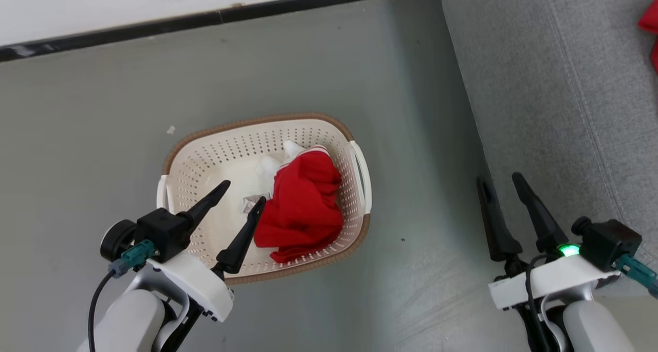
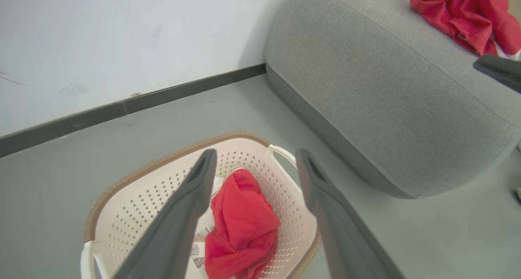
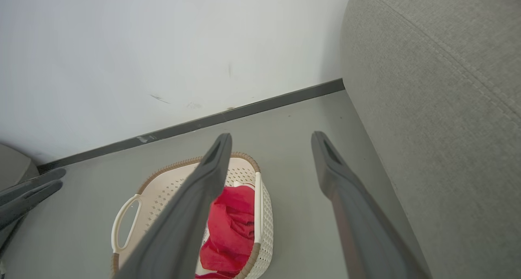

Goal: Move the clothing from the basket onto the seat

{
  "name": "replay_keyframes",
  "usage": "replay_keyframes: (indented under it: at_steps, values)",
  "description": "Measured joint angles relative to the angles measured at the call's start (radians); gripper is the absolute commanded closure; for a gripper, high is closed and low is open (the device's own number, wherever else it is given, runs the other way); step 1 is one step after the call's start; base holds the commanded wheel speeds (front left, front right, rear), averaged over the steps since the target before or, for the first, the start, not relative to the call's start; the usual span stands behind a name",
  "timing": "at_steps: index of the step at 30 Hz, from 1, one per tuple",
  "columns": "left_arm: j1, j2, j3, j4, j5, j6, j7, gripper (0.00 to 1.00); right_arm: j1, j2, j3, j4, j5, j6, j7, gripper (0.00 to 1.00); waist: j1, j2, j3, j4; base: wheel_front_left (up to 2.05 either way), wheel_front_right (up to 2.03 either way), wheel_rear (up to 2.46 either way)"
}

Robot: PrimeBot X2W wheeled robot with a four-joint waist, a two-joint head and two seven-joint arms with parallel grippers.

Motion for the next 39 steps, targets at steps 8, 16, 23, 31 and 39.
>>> replay_keyframes:
  at_steps: [8, 16, 23, 31, 39]
  values:
    - [-0.035, 0.015, -0.002, 0.004, 0.008, -0.004, 0.038, 0.0, -0.075, 0.0, 0.013, -0.015, 0.018, 0.0, 0.0, 0.0, 0.0, 0.0, 0.082, -0.031, 0.0, 0.0, 0.0]
    - [-0.078, 0.036, 0.004, 0.01, 0.012, -0.004, 0.076, 0.0, -0.16, -0.001, 0.032, -0.024, 0.024, 0.0, 0.0, 0.0, 0.0, 0.0, 0.16, -0.061, 0.0, 0.0, 0.0]
    - [-0.119, 0.052, 0.004, 0.003, 0.039, -0.003, 0.117, 0.0, -0.2, -0.001, 0.041, -0.027, 0.036, 0.0, -0.001, 0.0, 0.0, 0.0, 0.223, -0.09, 0.0, 0.0, 0.0]
    - [-0.175, 0.062, 0.011, -0.001, 0.052, 0.011, 0.159, 0.0, -0.232, -0.001, 0.077, -0.025, 0.061, 0.0, -0.001, 0.0, 0.0, 0.0, 0.286, -0.126, 0.0, 0.0, 0.0]
    - [-0.214, 0.074, 0.01, 0.0, 0.062, 0.019, 0.207, 0.0, -0.289, -0.001, 0.103, -0.026, 0.079, 0.0, -0.001, 0.0, 0.0, 0.0, 0.335, -0.17, 0.0, 0.0, 0.0]
